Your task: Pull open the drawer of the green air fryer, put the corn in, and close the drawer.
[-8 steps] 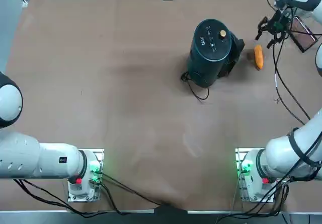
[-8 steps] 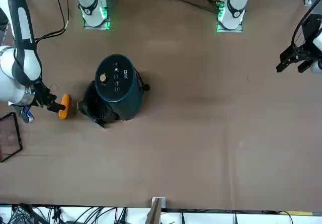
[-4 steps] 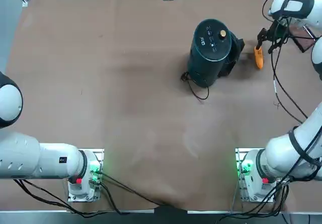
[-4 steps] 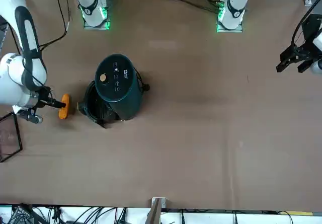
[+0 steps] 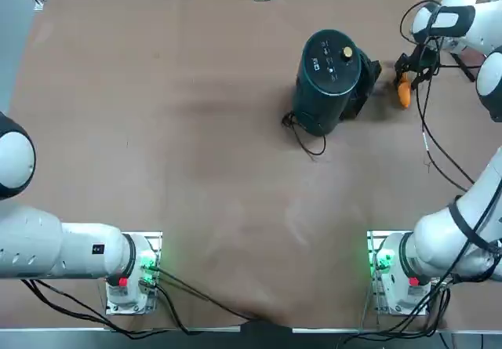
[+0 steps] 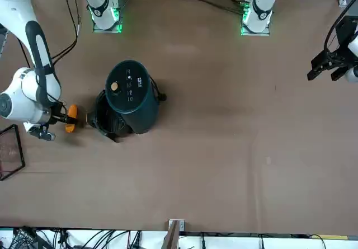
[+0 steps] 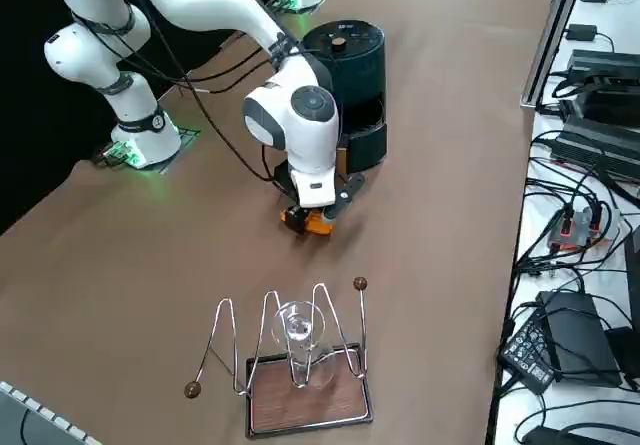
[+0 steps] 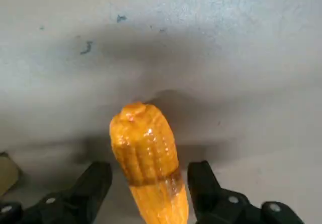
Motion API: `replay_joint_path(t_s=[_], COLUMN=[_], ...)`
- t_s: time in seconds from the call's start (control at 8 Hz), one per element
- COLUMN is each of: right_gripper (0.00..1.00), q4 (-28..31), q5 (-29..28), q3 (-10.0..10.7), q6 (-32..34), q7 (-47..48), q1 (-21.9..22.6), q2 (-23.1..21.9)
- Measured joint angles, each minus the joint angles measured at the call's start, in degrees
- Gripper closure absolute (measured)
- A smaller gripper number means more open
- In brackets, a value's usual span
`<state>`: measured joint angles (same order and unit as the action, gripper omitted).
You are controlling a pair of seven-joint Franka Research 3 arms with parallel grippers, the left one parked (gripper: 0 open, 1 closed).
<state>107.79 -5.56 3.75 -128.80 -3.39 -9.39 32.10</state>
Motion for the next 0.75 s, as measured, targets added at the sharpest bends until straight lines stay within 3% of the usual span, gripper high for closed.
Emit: replay_joint_path(t_s=[0.12, 0.25, 0.75], right_gripper=[0.17, 0.37, 0.42], q4=[0.0, -0.2, -4.5], q5=[0.0, 0.0, -0.1], q3=[0.0, -0.1, -0.9], q6=[-0.2, 0.1, 10.9], q7=[-0.1, -0.1, 0.0], q1=[0.0, 0.1, 2.7], q2=[0.3, 0.0, -8.3])
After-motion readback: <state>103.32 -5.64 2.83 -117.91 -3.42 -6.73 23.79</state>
